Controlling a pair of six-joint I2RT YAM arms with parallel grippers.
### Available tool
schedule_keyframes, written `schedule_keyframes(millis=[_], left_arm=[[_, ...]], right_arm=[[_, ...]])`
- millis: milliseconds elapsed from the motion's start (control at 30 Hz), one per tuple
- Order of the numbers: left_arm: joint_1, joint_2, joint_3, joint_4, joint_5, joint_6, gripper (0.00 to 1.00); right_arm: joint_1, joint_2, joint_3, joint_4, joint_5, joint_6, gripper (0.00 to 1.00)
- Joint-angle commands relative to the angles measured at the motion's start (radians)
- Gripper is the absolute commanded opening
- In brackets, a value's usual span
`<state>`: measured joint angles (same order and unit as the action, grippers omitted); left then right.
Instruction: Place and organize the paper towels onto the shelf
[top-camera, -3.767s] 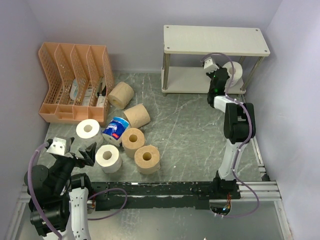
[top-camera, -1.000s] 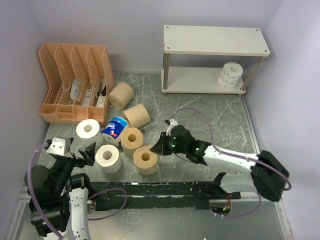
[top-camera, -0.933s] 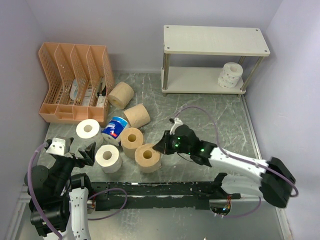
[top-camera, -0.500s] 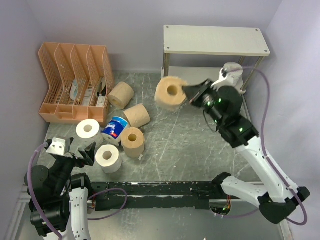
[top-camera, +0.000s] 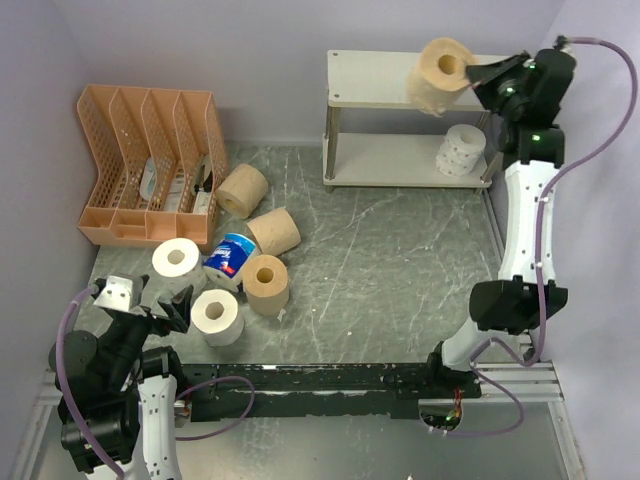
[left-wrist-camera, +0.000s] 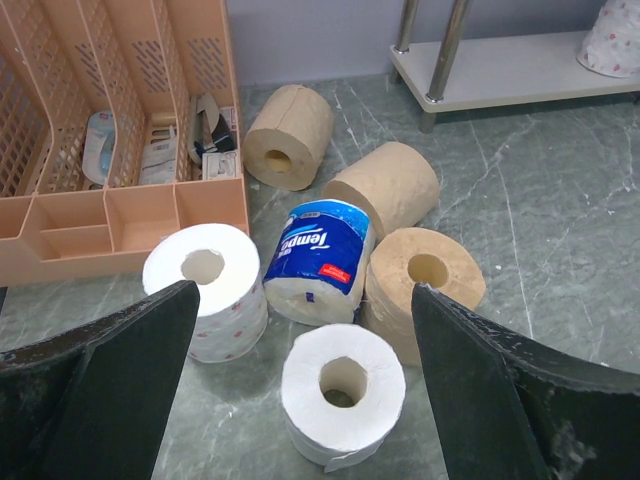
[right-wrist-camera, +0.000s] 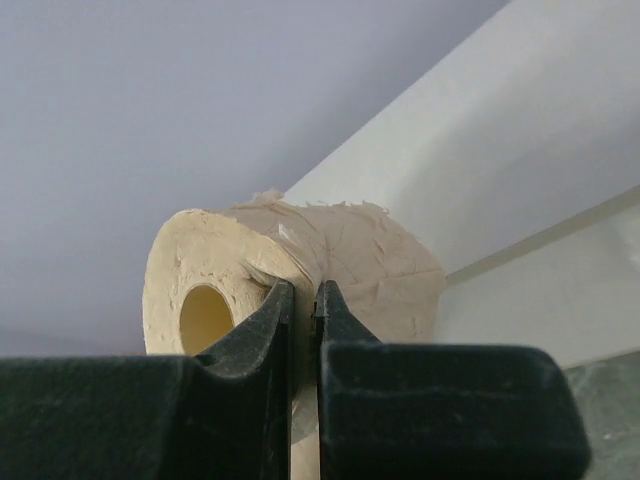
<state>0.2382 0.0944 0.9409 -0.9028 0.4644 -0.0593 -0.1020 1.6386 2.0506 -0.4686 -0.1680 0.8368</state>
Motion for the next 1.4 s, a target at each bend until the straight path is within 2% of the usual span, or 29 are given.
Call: schedule_keyframes(millis=[0,133,533,800,1000,1167,1233,1300,1333,1367], left_arm=[[-0.005,0.010,0.004,0.020,0.031,0.012,0.99],[-0.013,0.013,0.004,0.021,0.036,0.013,0.99],[-0.023,0.013,0.003,0.022,0.021,0.007,0.99],[-0.026,0.022,0.001,0.023,0.018,0.005,0.99],[-0.028,0.038,0.003,0.021,0.018,0.006,0.99],[-0.029,0.039,0.001,0.024,0.013,0.004,0.99],[-0.029,0.041,0.001,0.024,0.011,0.003,0.99],[-0.029,0.043,0.001,0.024,0.010,0.003,0.99],[-0.029,0.043,0.001,0.023,0.008,0.002,0.99],[-0.031,0.043,0.001,0.024,0.006,0.000,0.99]], right_arm=[[-0.145,0.051,0.055,0.073,-0.120,0.149,0.00],[-0.220,0.152,0.167,0.071,-0.120,0.223,0.00],[-0.260,0.300,0.394,-0.033,0.140,0.285,0.00],[-0.240,0.273,0.329,-0.050,0.322,0.222,0.00],[-0.225,0.340,0.388,-0.022,0.359,0.195,0.00],[-0.222,0.367,0.362,0.085,0.351,0.210,0.01],[-0.222,0.412,0.401,0.092,0.339,0.220,0.22],[-0.223,0.444,0.431,0.104,0.307,0.230,0.71],[-0.224,0.445,0.431,0.117,0.293,0.222,0.93],[-0.222,0.431,0.416,0.138,0.283,0.210,0.99]])
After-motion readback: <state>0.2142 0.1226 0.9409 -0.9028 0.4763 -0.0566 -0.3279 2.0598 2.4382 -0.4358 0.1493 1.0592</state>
